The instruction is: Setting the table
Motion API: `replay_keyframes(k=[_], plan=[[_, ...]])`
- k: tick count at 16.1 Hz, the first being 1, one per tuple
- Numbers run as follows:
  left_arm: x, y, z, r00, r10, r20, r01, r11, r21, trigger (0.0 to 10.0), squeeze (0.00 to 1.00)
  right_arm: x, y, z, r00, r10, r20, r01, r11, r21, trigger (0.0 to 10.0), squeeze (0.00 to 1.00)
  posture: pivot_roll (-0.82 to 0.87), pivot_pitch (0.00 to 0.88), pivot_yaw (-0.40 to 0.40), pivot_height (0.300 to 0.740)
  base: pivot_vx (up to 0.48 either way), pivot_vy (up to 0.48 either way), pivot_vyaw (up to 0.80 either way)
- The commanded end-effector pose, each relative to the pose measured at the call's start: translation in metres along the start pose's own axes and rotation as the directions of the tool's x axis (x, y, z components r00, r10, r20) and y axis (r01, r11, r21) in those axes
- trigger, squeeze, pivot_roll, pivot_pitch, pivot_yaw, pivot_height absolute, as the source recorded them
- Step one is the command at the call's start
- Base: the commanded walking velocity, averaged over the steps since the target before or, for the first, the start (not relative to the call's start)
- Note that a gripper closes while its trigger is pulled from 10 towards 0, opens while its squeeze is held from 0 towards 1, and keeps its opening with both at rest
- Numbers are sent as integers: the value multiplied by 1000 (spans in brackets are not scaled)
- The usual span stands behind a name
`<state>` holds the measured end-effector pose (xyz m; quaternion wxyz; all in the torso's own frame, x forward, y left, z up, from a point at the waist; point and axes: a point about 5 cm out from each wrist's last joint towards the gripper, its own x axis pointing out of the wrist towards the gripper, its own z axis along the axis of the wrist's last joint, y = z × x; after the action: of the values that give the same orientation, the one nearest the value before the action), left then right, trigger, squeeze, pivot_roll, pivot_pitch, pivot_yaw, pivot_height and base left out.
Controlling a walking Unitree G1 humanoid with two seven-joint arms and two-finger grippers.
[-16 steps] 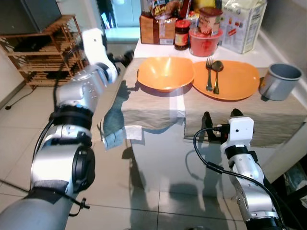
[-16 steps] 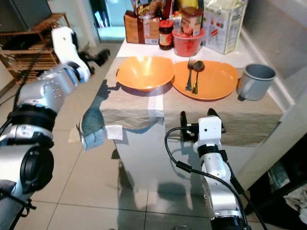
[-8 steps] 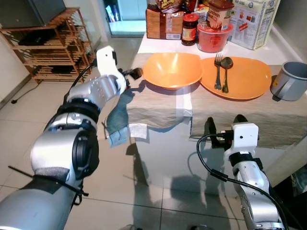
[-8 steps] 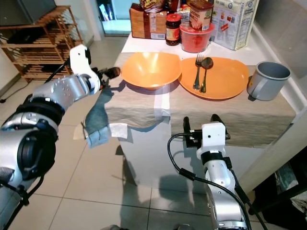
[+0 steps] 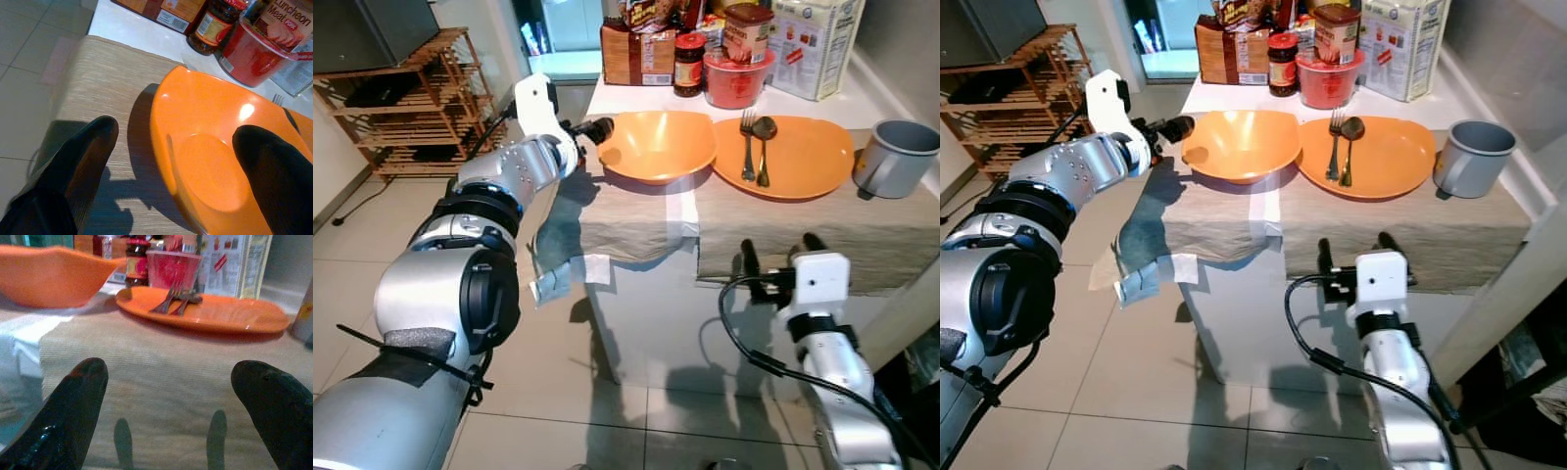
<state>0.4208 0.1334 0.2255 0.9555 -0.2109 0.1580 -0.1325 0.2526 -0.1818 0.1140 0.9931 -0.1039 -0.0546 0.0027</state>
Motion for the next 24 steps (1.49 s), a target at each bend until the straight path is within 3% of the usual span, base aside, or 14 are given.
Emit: replay_keyframes(k=[1,4,10,15,19,21,24], plan=[[0,-2,6,1000,9,9,-9,1000,29,10000,0,-3,-4,5,1000,-6,3,6,1000,-12,10000,0,-233,1,141,740,0,0,0],[0,-6,14,999,10,46,-11,999,31,10000,0,-23,-20,3,999,-38,-37,36,998,-56,10000,0,-301,33,146,740,0,0,0],[3,-16,12,999,-18,49,17,1000,4,10000,0,-41,-27,9,996,-55,-64,50,996,-74,10000,0,-338,72,145,740,0,0,0],[4,-13,3,1000,0,25,0,1000,5,10000,0,-47,-28,31,1000,-6,-23,5,999,-54,10000,0,-353,81,140,740,0,0,0],[2,-14,14,998,2,60,-3,1000,19,10000,0,-45,-25,30,999,4,-40,-6,999,-45,10000,0,-344,67,133,740,0,0,0],[1,-15,21,995,-3,95,-2,998,56,10000,0,-44,-23,30,999,11,-43,-13,999,-38,10000,0,-334,56,132,740,0,0,0],[-8,-43,63,959,-158,237,102,967,233,10000,0,-35,-17,25,999,20,-35,-21,1000,-21,10000,0,-288,28,128,740,0,0,0]])
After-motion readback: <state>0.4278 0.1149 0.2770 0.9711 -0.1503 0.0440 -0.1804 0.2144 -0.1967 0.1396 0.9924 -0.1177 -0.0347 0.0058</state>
